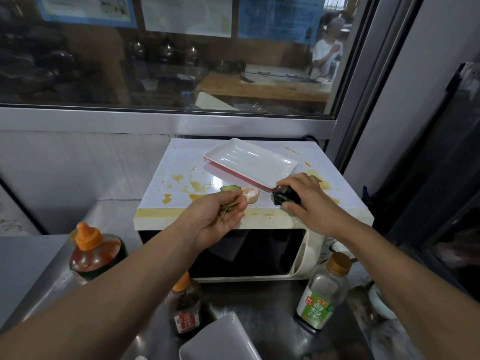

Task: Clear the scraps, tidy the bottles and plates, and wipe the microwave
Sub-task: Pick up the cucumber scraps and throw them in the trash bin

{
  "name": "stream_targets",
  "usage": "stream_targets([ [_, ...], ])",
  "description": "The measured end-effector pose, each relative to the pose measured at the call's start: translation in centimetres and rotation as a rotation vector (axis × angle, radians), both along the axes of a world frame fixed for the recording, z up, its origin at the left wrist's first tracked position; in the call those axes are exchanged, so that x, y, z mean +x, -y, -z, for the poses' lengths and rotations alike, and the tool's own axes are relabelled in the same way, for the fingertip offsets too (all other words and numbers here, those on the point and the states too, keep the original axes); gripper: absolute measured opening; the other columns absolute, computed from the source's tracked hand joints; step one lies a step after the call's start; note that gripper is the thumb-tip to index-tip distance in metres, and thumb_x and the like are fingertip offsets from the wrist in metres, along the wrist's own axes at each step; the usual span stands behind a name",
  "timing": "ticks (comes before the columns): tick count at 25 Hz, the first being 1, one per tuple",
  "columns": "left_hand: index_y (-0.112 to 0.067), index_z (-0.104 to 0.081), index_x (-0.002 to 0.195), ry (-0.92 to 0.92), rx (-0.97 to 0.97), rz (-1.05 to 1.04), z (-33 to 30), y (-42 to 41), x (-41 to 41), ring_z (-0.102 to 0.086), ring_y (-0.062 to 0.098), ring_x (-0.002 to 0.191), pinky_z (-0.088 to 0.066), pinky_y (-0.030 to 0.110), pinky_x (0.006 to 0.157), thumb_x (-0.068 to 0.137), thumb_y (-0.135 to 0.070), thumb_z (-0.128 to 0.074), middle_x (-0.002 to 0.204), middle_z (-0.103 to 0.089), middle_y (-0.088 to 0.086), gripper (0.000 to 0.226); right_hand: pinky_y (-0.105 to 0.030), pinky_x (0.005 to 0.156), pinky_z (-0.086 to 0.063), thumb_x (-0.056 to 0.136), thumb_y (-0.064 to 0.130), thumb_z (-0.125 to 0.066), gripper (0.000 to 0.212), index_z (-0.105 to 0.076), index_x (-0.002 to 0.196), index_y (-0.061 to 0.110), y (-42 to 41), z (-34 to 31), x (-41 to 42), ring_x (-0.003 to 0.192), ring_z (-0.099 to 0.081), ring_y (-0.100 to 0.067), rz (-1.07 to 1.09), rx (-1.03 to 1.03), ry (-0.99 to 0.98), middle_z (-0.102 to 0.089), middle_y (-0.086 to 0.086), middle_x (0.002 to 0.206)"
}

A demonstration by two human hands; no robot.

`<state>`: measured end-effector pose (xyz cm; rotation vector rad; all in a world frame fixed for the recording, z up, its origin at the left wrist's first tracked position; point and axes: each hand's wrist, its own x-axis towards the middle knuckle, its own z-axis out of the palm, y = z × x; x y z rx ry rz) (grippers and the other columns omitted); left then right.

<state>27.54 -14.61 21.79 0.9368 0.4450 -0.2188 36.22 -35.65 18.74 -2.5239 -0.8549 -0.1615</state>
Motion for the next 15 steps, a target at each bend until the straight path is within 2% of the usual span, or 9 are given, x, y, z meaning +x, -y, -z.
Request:
stream_targets([
  [3,-0.005,-0.065,0.100,0.004,-0.006,-0.011,0.12,0.08,0.09,-0.065,0.009,0.056,-0.054,0.017,0.053,0.090,-0.009,-0.058,0.080,-0.066,0.006,0.013,-0.027,0.087,-0.032,0.089,0.029,-0.061,0.050,-0.038,0.133,0.026,0.48,0.07,0.20,0.109,-0.032,-0.010,-0.036,-0.002,-0.046,-0.047,0.004,0.122],
  [7,-0.005,-0.067,0.096,-0.004,-0.011,-0.045,0.25,-0.11,0.18,-0.066,0.009,0.055,-0.054,0.019,0.054,0.089,-0.009,-0.060,0.081,-0.067,0.007,0.011,-0.025,0.082,-0.032,0.085,0.033,-0.066,0.057,-0.037,0.133,0.027,0.59,0.34,0.42,0.105,-0.035,-0.008,-0.045,0.002,-0.039,-0.047,0.009,0.115],
  [11,-0.006,-0.067,0.087,-0.002,-0.002,-0.066,0.20,-0.15,0.20,-0.065,0.009,0.053,-0.055,0.018,0.051,0.088,-0.008,-0.060,0.079,-0.066,0.006,0.008,-0.020,0.074,-0.035,0.082,0.033,-0.069,0.042,-0.049,0.118,0.025,0.15,0.37,0.57,0.096,-0.045,-0.009,-0.031,0.034,0.010,-0.051,0.012,0.103],
  [15,-0.005,-0.067,0.087,-0.007,0.001,-0.081,0.39,-0.16,0.13,-0.065,0.010,0.053,-0.055,0.018,0.049,0.088,-0.008,-0.060,0.078,-0.066,0.007,0.008,-0.024,0.078,-0.042,0.080,0.026,-0.071,0.036,-0.054,0.112,0.022,-0.12,0.16,0.44,0.095,-0.052,-0.012,-0.026,0.059,0.008,-0.057,0.006,0.104],
])
